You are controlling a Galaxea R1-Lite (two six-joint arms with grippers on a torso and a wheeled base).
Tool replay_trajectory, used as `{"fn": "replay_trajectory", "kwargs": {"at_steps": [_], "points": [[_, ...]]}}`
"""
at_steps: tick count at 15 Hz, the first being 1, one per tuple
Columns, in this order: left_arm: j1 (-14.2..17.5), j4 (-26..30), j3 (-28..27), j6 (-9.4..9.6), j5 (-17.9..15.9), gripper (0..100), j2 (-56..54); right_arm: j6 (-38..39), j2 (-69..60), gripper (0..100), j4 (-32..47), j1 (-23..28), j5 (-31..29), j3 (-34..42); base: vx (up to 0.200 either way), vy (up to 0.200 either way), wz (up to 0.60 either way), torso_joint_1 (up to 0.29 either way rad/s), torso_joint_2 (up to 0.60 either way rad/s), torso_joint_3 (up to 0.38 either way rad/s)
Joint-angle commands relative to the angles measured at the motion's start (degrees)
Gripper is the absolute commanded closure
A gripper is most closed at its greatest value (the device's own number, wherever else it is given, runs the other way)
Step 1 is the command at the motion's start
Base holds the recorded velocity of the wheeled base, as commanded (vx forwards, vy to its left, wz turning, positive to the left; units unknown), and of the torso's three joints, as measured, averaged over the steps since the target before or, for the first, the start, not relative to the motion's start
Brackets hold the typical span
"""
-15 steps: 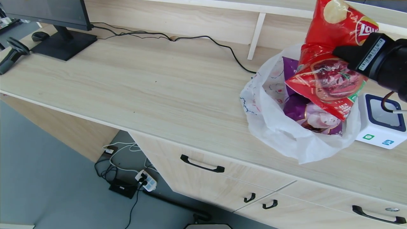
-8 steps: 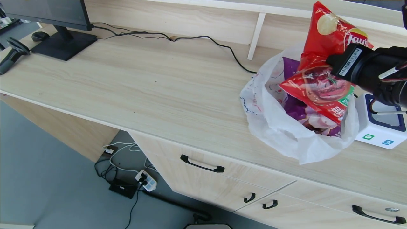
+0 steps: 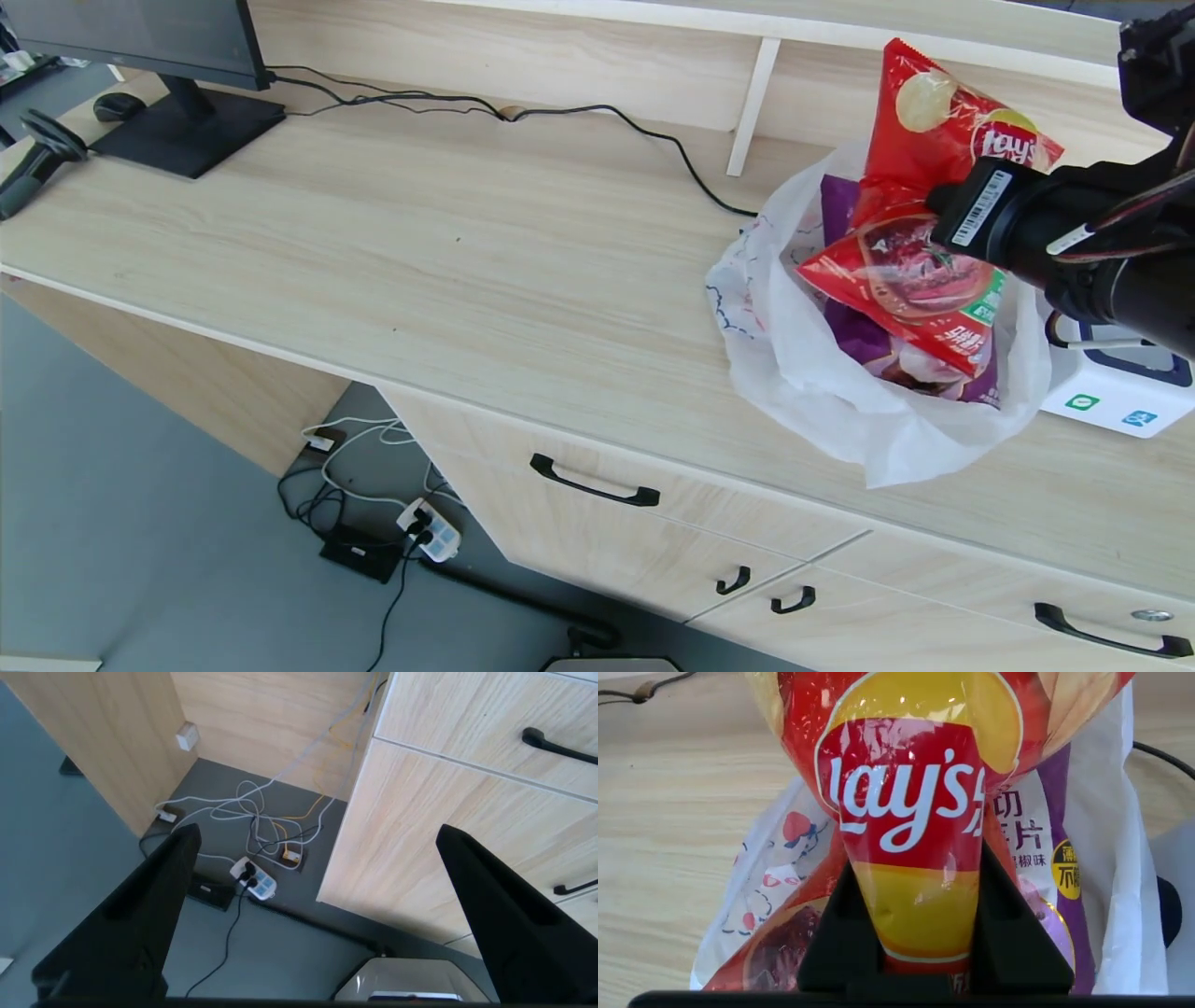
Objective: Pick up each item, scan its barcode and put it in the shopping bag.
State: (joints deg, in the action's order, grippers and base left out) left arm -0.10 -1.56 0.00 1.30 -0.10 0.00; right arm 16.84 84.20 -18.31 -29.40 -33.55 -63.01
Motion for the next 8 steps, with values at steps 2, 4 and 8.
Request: {"fn": "replay_trajectory", "kwargs": {"at_steps": [2,4,8], "points": [[0.01,-0.02,0.0,0.01,0.01,0,0.09,0.22,0.61,100,-0.85,-0.04,-4.07,0.35,0.0,0.0,0.0,0.0,0.0,0.0],[0.01,-0.02,0.0,0.01,0.01,0,0.09,0.13,0.7,100,-1.11,-0.04,-6.97,0.26,0.0,0.0,0.0,0.0,0.0,0.0],[-0.08,-0.02,0.0,0.01,0.01,0,0.09,0.22,1.41,100,-1.11,-2.68,-8.46,0.61,0.0,0.0,0.0,0.0,0.0,0.0]]}}
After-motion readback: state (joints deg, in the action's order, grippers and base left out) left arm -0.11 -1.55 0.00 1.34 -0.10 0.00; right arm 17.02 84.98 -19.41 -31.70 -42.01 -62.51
